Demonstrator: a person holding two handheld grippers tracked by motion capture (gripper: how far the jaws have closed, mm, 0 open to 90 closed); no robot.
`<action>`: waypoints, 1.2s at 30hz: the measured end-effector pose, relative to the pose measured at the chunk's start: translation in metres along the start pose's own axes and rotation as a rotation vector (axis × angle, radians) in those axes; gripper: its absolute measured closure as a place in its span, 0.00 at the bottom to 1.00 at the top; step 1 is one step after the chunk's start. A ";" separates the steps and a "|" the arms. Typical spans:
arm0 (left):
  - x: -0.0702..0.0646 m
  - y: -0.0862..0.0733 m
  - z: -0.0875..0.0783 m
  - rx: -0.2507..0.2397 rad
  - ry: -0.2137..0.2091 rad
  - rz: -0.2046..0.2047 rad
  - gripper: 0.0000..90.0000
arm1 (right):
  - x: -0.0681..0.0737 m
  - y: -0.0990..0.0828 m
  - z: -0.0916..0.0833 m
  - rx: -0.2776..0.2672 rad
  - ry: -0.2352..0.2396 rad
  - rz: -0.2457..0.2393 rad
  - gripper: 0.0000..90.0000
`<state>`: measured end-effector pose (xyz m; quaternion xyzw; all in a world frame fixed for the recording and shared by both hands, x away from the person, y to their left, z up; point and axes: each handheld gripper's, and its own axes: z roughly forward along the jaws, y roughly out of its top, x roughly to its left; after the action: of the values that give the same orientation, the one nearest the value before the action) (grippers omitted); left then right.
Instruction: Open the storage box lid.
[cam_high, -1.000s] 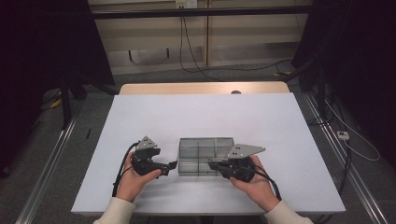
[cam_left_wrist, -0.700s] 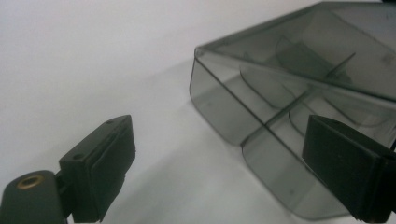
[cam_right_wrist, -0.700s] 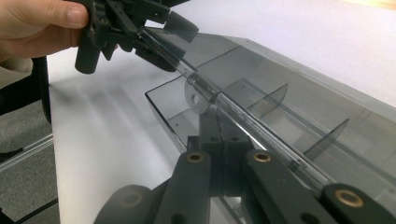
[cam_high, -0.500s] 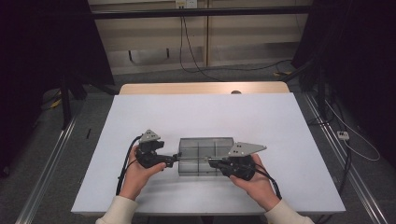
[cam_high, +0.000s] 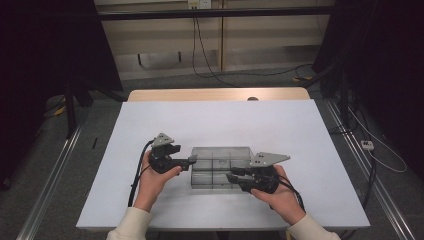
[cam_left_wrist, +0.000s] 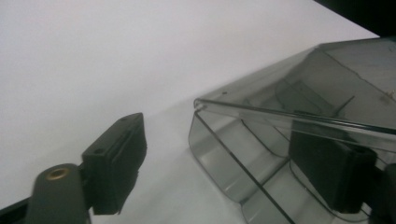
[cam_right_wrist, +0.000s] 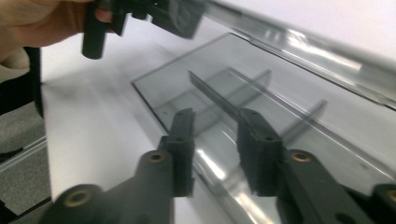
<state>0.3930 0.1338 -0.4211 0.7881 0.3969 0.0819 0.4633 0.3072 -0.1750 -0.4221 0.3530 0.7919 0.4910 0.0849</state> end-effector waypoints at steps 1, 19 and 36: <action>0.000 0.001 0.000 0.003 0.000 -0.002 0.25 | -0.003 -0.001 -0.003 -0.001 -0.019 0.006 0.67; 0.001 0.007 0.002 -0.003 -0.007 0.016 0.38 | -0.050 0.005 -0.018 -0.107 -0.231 0.060 0.60; -0.001 0.017 0.009 -0.036 -0.040 0.032 0.67 | -0.059 0.017 -0.009 -0.154 -0.245 0.043 0.71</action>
<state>0.4061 0.1226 -0.4123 0.7874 0.3734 0.0806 0.4838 0.3546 -0.2152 -0.4153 0.4195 0.7278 0.5055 0.1971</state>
